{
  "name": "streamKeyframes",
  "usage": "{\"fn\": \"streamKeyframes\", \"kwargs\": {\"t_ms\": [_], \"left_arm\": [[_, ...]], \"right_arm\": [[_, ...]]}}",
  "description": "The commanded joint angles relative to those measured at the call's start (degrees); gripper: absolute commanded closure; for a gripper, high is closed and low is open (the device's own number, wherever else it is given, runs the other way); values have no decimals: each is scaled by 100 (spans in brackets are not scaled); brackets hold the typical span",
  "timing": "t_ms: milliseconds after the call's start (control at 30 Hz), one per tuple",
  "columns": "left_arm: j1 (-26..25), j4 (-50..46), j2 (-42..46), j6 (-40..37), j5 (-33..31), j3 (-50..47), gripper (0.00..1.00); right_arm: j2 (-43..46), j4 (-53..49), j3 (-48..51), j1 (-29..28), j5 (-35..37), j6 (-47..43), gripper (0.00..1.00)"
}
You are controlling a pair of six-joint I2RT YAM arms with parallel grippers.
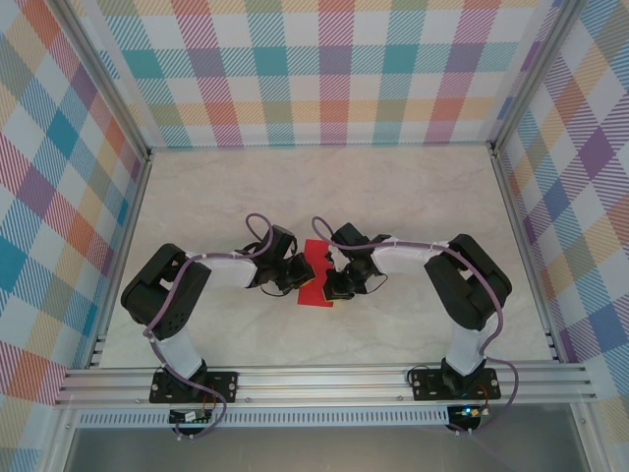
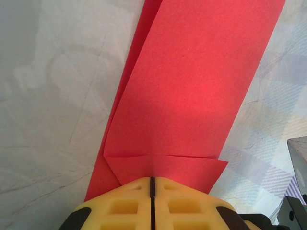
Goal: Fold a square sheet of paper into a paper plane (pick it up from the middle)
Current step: Fold the triangle a second time at the center of the table.
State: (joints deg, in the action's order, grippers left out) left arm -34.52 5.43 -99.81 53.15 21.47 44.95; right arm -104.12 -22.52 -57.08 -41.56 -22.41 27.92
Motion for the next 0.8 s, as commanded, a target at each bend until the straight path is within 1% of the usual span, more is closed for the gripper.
{"fn": "streamKeyframes", "kwargs": {"t_ms": [0, 533, 767], "left_arm": [[-63, -542, -218, 55, -486, -15, 92], [-67, -543, -210, 40, -486, -13, 92], [-72, -543, -181, 25, -443, 4, 92]], "right_arm": [[31, -425, 272, -10, -188, -272, 93], [315, -880, 531, -10, -202, -511, 92], [595, -891, 394, -10, -208, -418, 92]]}}
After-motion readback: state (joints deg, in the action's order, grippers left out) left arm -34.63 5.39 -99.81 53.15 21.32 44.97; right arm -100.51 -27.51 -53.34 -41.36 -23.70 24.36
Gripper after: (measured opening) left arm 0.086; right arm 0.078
